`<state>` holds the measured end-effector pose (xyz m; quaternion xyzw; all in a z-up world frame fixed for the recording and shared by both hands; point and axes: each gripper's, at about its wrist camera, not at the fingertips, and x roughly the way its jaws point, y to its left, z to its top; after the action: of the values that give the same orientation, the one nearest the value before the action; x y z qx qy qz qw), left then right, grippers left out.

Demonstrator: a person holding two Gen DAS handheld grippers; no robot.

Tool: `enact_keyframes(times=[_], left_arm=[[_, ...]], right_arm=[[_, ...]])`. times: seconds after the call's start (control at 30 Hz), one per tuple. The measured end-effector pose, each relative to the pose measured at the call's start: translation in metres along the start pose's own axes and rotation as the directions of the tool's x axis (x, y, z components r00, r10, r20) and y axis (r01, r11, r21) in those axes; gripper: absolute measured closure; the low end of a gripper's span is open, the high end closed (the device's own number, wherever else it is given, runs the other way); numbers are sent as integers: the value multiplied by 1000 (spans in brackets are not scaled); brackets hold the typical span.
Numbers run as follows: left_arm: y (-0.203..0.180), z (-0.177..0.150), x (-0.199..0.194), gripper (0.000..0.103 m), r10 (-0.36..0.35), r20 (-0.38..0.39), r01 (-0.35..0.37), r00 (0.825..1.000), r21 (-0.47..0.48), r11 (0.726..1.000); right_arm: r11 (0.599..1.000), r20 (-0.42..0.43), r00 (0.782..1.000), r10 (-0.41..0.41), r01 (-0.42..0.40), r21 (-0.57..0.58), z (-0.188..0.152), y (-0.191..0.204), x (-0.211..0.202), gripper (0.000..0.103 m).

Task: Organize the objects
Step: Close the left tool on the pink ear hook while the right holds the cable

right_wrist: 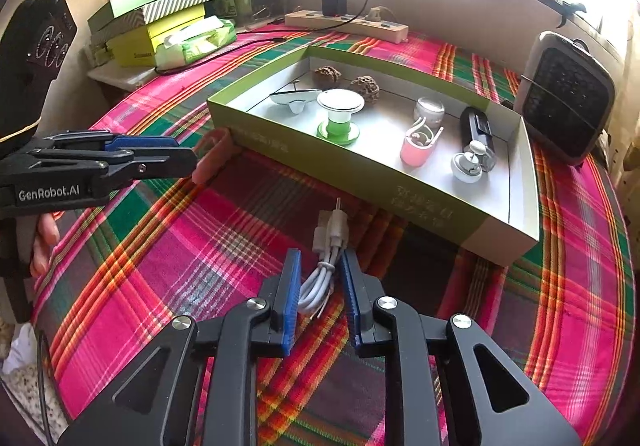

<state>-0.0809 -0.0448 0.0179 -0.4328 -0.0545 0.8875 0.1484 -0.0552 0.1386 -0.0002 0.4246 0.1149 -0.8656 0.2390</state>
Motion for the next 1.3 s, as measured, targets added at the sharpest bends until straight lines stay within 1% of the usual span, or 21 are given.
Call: enact_keyframes(times=[0.03, 0.1, 0.17, 0.27, 0.4, 0.5, 0.63, 0.8, 0.87, 0.93, 1.0, 1.07, 1.13, 1.27, 1.3], left_arm=[[-3, 0, 2, 64, 16, -2, -16, 1000, 11, 1000], [-5, 2, 5, 64, 16, -10, -16, 1000, 11, 1000], [-6, 3, 9, 64, 31, -15, -31, 999, 12, 999], [-7, 6, 13, 64, 49, -18, -49, 999, 16, 999], [-9, 8, 16, 64, 72, -16, -72, 997, 24, 997], [-9, 7, 18, 64, 73, -18, -73, 997, 19, 997], [-11, 7, 20, 64, 97, -15, -96, 995, 30, 995], [-12, 7, 21, 65, 98, -12, -98, 995, 30, 995], [-12, 7, 21, 67, 100, -12, -100, 995, 30, 995], [-11, 7, 21, 73, 102, -12, -102, 995, 28, 994], [-11, 8, 22, 76, 102, -12, -102, 995, 29, 994], [-11, 8, 21, 77, 100, -11, -100, 995, 28, 995], [-11, 8, 22, 80, 95, -13, -94, 995, 29, 995], [-11, 8, 22, 81, 90, -12, -90, 996, 28, 996], [-11, 8, 22, 81, 91, -12, -91, 996, 30, 995]], right_arm=[[1000, 0, 1000, -1, 1, 2, 0, 0, 0, 81], [1000, 0, 1000, -10, 10, 2, 1, 1, 1, 79], [1000, 2, 1000, -31, 31, 6, 2, 1, 1, 69], [999, 3, 999, -39, 39, 21, 2, -1, 3, 65], [998, 6, 999, -44, 43, 40, 4, -2, 4, 63], [998, 10, 999, -53, 52, 45, 4, -1, 4, 63], [997, 11, 999, -53, 52, 54, 5, -2, 5, 63], [997, 11, 998, -56, 55, 57, 5, -1, 5, 63], [997, 11, 998, -56, 55, 57, 5, -1, 5, 63], [997, 11, 998, -55, 54, 58, 5, -1, 4, 64], [997, 12, 999, -52, 51, 60, 5, 0, 4, 67], [997, 14, 999, -49, 48, 58, 5, 1, 4, 73], [997, 14, 999, -47, 46, 55, 6, 1, 4, 75], [997, 15, 999, -46, 45, 58, 6, 1, 5, 84], [997, 15, 999, -45, 44, 57, 6, 1, 5, 84]])
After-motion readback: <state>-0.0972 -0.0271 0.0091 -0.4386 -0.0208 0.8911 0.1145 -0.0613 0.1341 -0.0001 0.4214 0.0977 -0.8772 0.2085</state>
